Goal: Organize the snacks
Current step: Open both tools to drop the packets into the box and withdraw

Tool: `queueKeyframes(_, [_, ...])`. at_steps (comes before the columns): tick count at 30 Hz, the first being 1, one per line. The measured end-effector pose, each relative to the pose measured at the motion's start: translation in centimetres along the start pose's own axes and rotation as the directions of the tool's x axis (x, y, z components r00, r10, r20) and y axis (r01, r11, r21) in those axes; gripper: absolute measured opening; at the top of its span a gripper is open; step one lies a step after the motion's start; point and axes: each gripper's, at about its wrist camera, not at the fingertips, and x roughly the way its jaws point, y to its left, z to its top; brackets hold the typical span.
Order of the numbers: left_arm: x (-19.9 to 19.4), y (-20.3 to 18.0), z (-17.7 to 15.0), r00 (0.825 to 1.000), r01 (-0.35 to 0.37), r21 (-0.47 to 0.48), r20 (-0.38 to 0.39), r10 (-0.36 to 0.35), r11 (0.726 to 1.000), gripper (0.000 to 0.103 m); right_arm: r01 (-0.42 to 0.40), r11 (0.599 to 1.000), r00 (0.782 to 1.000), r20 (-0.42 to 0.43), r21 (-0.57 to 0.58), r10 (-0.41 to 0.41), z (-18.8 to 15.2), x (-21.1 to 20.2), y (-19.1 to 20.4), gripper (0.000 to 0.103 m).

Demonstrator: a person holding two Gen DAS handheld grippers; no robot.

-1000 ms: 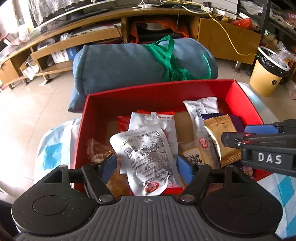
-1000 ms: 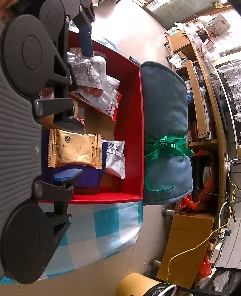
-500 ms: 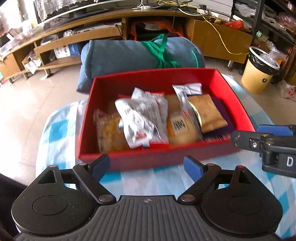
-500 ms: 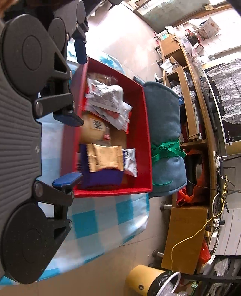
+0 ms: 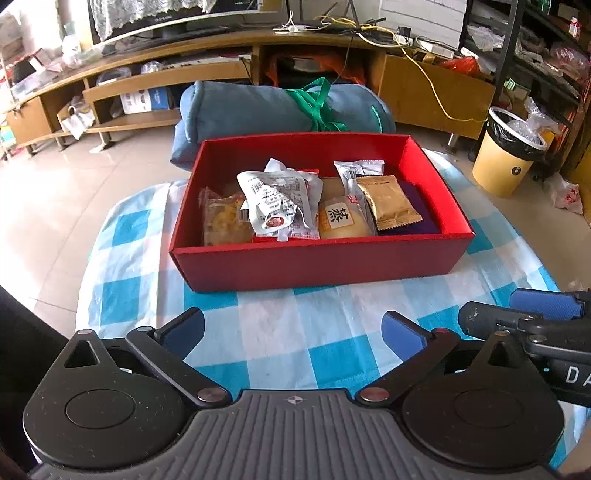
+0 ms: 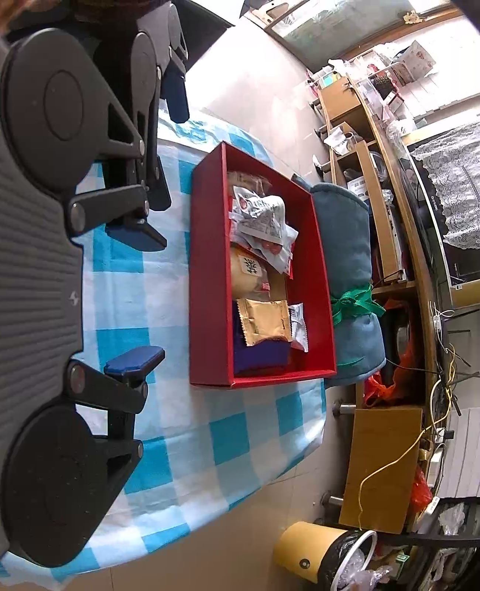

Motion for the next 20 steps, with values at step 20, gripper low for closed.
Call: queueKeyframes(20, [-1.4,-0.1,-1.5,1.0,-0.013,-0.005,0.011,0.013,1.0,0.103,-0.018,1.0,1.0,0.001,-0.006,0.018,-1.4,-1.2,0.1,0.054])
